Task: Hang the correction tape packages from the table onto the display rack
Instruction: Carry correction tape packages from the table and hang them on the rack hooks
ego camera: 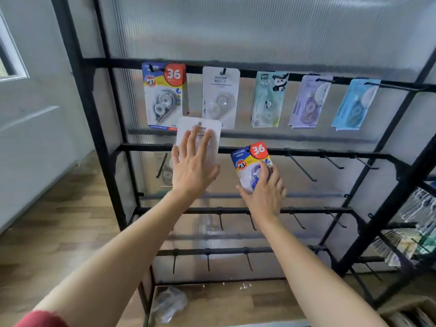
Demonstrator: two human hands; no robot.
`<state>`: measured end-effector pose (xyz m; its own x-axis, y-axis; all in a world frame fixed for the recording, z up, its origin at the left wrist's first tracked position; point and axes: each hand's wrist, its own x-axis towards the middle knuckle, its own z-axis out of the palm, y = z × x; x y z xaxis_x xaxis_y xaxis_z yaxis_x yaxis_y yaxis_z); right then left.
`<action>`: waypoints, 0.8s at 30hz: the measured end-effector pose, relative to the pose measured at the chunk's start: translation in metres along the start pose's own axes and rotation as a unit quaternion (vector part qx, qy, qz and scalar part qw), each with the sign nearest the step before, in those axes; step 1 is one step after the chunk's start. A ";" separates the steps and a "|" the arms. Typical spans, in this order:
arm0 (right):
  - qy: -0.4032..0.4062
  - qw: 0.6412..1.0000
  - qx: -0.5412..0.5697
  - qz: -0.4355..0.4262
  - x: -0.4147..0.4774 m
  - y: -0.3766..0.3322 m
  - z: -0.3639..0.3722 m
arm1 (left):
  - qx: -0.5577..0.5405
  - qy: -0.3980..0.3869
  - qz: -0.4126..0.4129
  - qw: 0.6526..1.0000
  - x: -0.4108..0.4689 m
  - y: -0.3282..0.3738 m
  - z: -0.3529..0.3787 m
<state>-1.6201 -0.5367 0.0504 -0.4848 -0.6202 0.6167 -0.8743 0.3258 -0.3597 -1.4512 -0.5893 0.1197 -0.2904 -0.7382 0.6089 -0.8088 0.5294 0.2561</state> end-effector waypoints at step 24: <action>0.050 0.993 0.082 -0.073 0.049 0.013 0.026 | 0.030 0.070 0.034 0.996 0.136 0.048 0.005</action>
<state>-1.6549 -0.5812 0.0580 -0.3601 -0.5762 0.7337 -0.9241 0.1127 -0.3651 -1.5320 -0.6663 0.2114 -0.2746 -0.6331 0.7237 -0.8197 0.5476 0.1681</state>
